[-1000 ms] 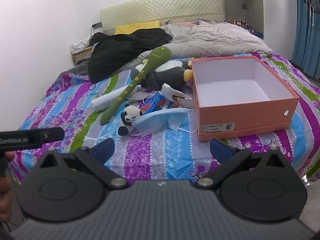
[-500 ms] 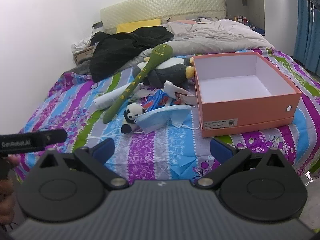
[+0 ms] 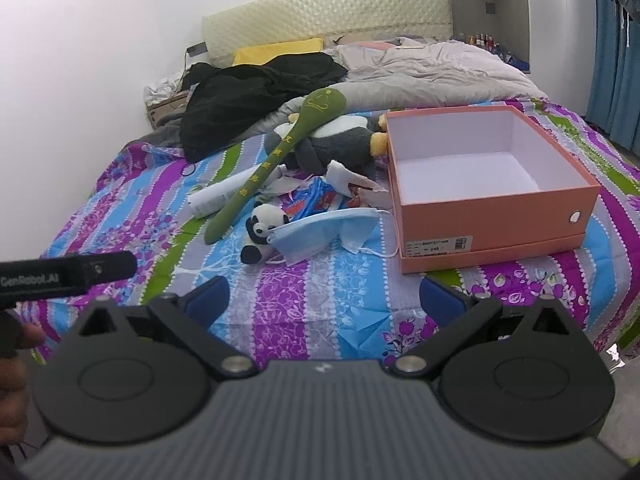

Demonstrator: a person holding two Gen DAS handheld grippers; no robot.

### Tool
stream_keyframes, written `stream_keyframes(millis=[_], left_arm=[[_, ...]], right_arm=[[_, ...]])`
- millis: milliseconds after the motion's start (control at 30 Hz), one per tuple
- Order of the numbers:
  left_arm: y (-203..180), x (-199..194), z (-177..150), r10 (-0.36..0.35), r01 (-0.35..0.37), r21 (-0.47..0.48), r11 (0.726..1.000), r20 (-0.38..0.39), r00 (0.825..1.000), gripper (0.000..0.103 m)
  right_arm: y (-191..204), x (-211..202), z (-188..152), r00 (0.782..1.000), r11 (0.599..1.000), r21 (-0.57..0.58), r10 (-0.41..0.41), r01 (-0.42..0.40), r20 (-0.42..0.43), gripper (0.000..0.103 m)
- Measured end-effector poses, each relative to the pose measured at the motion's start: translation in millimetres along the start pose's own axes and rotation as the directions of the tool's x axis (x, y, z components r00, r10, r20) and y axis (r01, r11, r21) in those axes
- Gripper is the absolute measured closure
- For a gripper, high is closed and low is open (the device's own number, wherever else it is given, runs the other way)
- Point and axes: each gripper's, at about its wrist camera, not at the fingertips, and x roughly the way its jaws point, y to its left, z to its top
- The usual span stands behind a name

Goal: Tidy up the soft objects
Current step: 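Move both tools toward the panda plush and blue face mask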

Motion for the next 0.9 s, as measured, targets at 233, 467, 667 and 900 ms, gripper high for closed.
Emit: stream_keyframes(millis=[233,467,667,900], left_arm=[[-10.0,6.2,-0.5,-0.004,0.004,0.018,1.000,-0.008,1.000,0.000],[-11.9,6.7,4.9,-0.008,0.008,0.005,1.000,0.007,1.000,0.000],[-11.9,10.6,4.2,-0.018,0.018,-0.014,1.000,-0.003,1.000,0.000],[-9.7,13.5,-6.2,-0.023,0.023,-0.013,1.000,0.001,1.000,0.000]], right_arm=[[-5.7,-0.3,-0.9,1.000,1.000,0.022,-0.004,0.004,-0.004,0.005],[-6.6,-1.0,0.9,1.000,1.000,0.009,0.003,-0.003,-0.002,0.005],[-9.5,2.0,0.3,1.000,1.000,0.000,0.018,-0.018,0.002,0.005],[-10.3,7.5,-7.6,1.000,1.000,0.005,0.016,-0.016,0.005,0.006]])
